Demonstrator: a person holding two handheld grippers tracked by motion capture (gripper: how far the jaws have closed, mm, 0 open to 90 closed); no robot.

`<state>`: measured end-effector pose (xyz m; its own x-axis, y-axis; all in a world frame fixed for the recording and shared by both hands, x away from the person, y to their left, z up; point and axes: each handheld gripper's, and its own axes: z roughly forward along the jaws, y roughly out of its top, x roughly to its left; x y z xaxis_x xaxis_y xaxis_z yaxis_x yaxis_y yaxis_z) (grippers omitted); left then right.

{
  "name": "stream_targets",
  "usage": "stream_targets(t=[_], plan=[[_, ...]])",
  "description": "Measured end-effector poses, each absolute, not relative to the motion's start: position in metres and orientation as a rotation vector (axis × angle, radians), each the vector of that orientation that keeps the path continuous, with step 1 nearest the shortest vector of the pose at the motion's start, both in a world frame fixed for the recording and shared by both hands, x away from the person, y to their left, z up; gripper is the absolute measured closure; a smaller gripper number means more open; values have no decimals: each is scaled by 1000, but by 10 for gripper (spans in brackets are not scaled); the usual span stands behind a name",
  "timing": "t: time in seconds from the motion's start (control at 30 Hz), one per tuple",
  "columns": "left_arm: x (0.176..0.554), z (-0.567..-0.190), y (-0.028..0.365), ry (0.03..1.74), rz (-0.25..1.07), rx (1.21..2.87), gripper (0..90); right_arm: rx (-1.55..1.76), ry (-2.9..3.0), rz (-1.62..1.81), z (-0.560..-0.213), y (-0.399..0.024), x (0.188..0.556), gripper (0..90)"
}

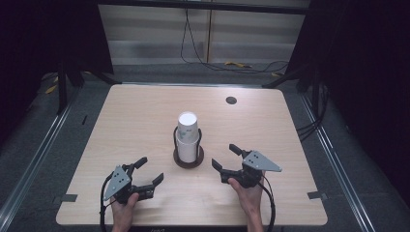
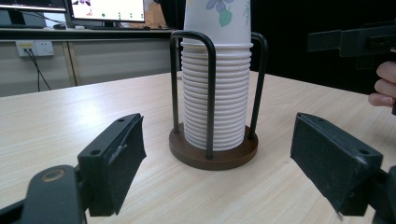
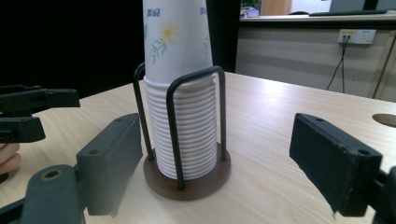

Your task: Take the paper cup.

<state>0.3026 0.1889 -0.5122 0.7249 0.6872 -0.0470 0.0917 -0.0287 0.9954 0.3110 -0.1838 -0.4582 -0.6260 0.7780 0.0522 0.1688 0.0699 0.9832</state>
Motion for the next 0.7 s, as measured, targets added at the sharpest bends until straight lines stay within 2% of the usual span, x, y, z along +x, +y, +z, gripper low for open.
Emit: stream_targets(t=[0.37, 0.5, 0.7], plan=[[302, -512, 188, 661, 532, 1546, 175, 894, 1969, 1629, -442, -171, 327, 169], [302, -512, 189, 658, 534, 1549, 175, 869, 2011, 1641, -436, -165, 332, 210], [303, -512, 189, 657, 529, 1547, 175, 856, 2059, 1636, -430, -159, 343, 210]])
